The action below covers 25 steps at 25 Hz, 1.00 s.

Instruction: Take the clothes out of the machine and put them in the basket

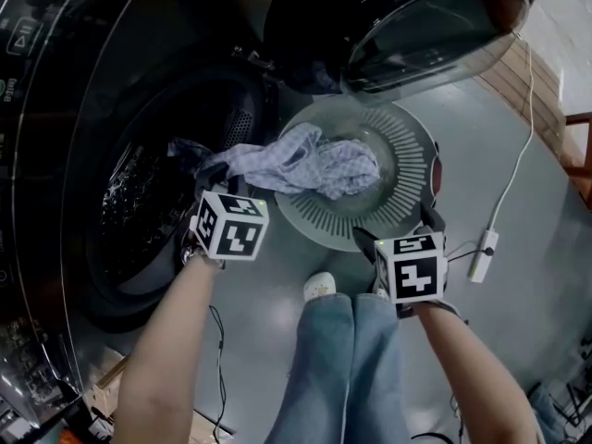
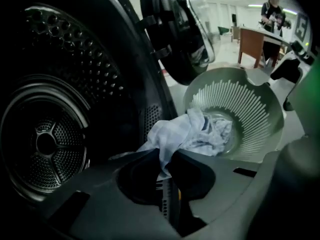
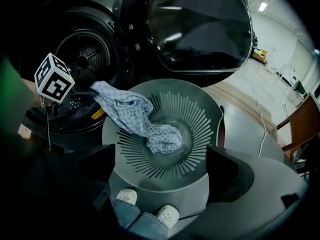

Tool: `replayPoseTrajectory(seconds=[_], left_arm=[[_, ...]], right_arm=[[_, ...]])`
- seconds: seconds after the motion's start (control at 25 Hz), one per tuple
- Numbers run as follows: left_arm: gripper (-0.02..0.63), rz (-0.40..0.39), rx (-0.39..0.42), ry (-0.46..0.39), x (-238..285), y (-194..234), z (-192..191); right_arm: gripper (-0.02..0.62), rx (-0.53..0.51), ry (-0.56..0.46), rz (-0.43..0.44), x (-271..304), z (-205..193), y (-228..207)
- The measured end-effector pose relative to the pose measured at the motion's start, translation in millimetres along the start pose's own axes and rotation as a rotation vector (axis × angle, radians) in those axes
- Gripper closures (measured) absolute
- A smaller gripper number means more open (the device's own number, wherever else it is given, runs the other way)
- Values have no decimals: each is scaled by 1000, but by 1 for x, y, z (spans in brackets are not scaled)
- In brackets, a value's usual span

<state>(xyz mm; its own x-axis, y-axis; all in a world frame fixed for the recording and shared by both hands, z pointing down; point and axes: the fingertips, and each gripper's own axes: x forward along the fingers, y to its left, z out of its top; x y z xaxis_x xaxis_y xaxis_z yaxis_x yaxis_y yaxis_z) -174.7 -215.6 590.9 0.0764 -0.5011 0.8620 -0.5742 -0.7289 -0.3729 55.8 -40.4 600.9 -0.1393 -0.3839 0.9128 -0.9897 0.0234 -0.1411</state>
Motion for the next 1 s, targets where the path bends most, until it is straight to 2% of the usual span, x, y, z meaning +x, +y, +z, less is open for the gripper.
replayPoseTrajectory(seconds=[0.12,0.28,0.4,0.68,0.88,1.0], left_arm=[[561,-47,-7,-19,-10,-14,13],[561,-129,-73,-52,-26,-35,31],[561,-203,-124,-112,-41,-56,53],[561,-374,-186,-216,-74,-116,102],[561,-460,-178,-270,-92,-155,128],[561,-507,-201,-311,-104,-168,140]], right_arm=[[30,-12,-9,3,-8,4,1],[30,4,-28,-7,-20,10,-6],[30,19,-43,-17,-28,12,-14],[31,38,-43,-37,-42,-4,-32],[31,90,-52,-63,-49,-18,-51],[30,139,-59,-71,-51,-24,-60]])
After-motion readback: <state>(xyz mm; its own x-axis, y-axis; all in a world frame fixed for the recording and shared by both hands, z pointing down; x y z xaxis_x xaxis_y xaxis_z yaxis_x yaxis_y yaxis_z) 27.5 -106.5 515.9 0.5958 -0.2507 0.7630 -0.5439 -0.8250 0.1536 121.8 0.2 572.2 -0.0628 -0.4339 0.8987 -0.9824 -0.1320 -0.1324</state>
